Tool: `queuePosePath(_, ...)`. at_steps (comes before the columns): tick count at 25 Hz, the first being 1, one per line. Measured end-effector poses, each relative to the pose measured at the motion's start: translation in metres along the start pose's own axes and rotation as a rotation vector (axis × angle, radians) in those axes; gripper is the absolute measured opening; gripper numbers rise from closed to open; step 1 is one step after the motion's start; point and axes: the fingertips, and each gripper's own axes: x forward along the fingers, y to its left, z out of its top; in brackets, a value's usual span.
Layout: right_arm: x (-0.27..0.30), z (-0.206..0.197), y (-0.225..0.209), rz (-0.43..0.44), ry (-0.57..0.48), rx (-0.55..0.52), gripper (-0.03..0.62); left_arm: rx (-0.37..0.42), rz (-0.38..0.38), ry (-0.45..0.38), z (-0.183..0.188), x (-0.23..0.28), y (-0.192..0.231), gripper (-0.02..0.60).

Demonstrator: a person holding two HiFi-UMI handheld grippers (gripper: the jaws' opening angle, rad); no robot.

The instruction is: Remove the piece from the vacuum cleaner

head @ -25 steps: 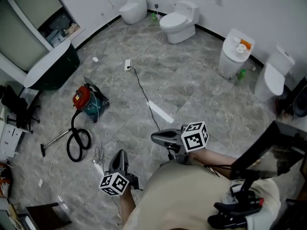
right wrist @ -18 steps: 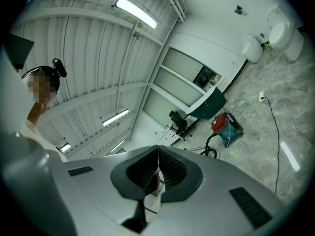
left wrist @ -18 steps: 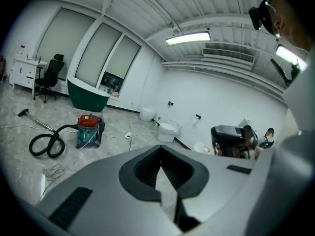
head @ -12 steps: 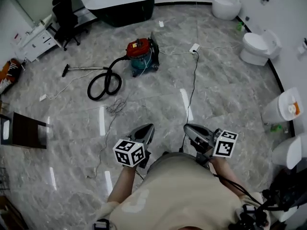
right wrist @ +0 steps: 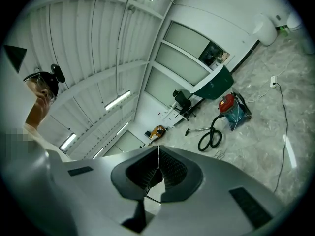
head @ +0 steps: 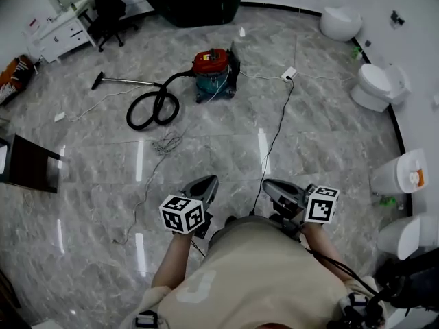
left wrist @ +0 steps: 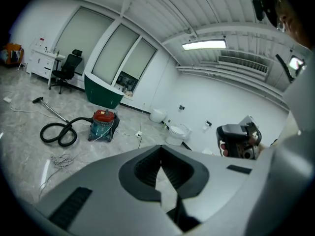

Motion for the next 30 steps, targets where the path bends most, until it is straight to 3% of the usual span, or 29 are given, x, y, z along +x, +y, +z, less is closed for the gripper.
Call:
queuePosePath(7, 0.002, 0.011, -0.013, 0.051, 0.014, 0.015, 0.005, 0.006, 0.032, 0.009, 0.004, 0.013, 0.000, 0.003)
queuePosePath(11, 0.000, 0.037, -0.034, 0.107, -0.006, 0.088, 0.005, 0.029, 0.066, 0.002, 0.020, 0.030, -0.011, 0.003)
queuePosePath(15, -0.011, 0.064, -0.051, 0.131, 0.037, 0.067, 0.005, 0.010, 0.094, 0.005, 0.032, 0.058, -0.027, 0.003)
queuePosePath(25, -0.087, 0.146, -0.137, 0.120, -0.043, 0.105, 0.005, 0.149, 0.036, 0.066, 0.070, 0.188, -0.094, 0.003)
queuePosePath(30, -0.123, 0.182, -0.166, 0.112, -0.078, 0.076, 0.005, 0.217, 0.118, 0.001, 0.096, 0.230, -0.111, 0.003)
